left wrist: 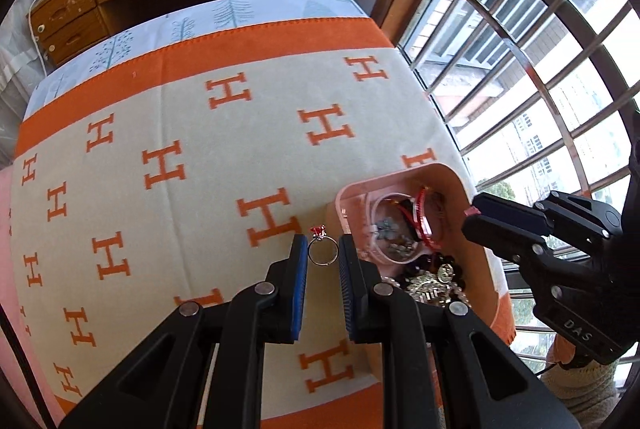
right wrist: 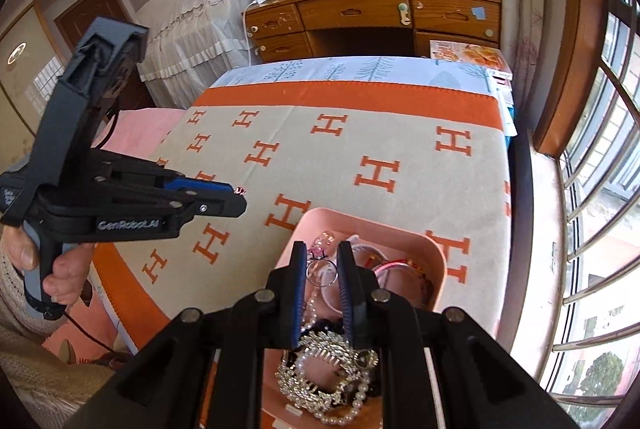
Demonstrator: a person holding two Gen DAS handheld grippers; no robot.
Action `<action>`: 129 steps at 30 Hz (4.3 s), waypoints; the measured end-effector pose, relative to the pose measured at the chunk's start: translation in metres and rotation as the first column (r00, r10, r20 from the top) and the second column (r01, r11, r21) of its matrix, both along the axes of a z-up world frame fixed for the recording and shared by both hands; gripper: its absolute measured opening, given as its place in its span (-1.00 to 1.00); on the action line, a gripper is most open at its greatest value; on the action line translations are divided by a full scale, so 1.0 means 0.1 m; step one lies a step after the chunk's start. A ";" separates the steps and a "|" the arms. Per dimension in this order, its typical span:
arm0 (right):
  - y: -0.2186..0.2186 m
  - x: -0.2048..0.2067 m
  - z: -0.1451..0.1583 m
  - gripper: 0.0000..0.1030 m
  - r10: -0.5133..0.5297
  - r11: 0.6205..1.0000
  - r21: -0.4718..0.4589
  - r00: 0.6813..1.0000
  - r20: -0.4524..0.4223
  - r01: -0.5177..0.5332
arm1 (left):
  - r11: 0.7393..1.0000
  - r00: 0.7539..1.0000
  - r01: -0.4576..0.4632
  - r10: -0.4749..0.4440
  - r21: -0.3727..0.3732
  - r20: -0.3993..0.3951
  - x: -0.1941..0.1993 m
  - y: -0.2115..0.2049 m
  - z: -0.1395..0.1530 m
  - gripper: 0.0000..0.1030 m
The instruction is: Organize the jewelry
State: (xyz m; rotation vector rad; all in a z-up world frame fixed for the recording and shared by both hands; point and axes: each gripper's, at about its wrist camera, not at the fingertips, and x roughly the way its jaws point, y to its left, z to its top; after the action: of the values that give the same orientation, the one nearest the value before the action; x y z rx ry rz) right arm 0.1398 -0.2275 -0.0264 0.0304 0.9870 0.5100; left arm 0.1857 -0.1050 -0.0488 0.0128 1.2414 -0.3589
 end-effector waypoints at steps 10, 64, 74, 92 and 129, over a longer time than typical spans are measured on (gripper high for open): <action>-0.19 0.00 -0.16 -0.69 -0.088 0.994 -0.069 0.994 -0.058 0.084 | 0.997 0.998 0.067 -0.068 -0.033 -0.013 0.06 -0.56 -0.10 -0.74; 0.71 -1.17 -0.17 -0.69 -0.127 0.989 0.072 0.991 -0.048 0.130 | 0.953 0.924 -0.283 0.240 0.108 0.298 -1.47 1.03 0.14 0.75; 1.10 -1.59 0.10 -0.42 -0.158 0.985 0.086 0.980 0.118 0.149 | 0.909 0.842 -0.409 0.343 0.078 0.416 -1.88 1.28 0.26 0.99; 1.12 -1.76 0.27 -0.22 -0.210 0.974 0.131 0.955 0.211 0.185 | 0.901 0.782 -0.431 0.347 0.046 0.518 -2.10 1.23 0.38 0.99; 1.17 -1.75 0.24 -0.22 -0.192 0.976 0.138 0.960 0.205 0.166 | 0.895 0.773 -0.444 0.354 0.051 0.526 -2.09 1.18 0.38 0.98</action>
State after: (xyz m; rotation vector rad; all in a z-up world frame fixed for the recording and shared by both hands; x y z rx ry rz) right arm -0.0354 -0.1102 -0.0022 0.1668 0.7305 0.3951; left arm -0.0235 0.0133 -0.0106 -0.0096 0.7150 0.1321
